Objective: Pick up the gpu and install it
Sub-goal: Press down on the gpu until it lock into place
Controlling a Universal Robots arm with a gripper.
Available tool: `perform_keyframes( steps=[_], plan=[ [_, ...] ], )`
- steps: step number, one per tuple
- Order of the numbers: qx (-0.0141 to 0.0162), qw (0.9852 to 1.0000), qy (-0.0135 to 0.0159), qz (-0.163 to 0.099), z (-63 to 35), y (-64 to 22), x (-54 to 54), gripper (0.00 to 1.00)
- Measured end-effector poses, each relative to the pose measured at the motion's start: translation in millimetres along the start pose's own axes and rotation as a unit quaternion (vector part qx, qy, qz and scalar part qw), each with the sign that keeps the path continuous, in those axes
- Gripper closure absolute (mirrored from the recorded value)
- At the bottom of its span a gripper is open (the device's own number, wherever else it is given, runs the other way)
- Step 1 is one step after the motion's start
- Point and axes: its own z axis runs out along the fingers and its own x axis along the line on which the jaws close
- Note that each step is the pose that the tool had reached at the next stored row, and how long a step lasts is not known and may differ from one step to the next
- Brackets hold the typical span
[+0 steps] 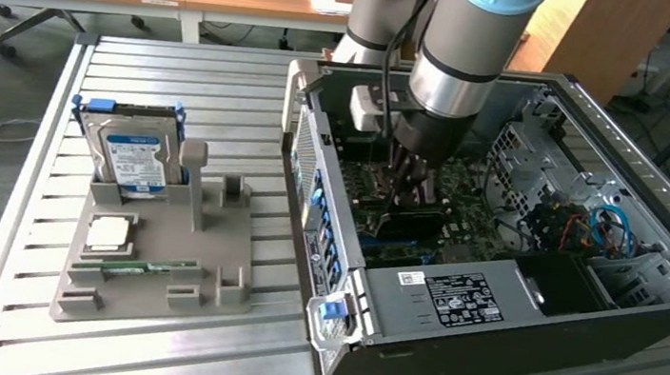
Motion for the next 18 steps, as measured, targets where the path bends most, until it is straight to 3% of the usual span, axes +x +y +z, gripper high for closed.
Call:
perform_keyframes(
  steps=[18],
  plan=[
    [0.0, 1.0, -0.0002, 0.0, 1.8, 3.0, 0.2, 0.89]
  ],
)
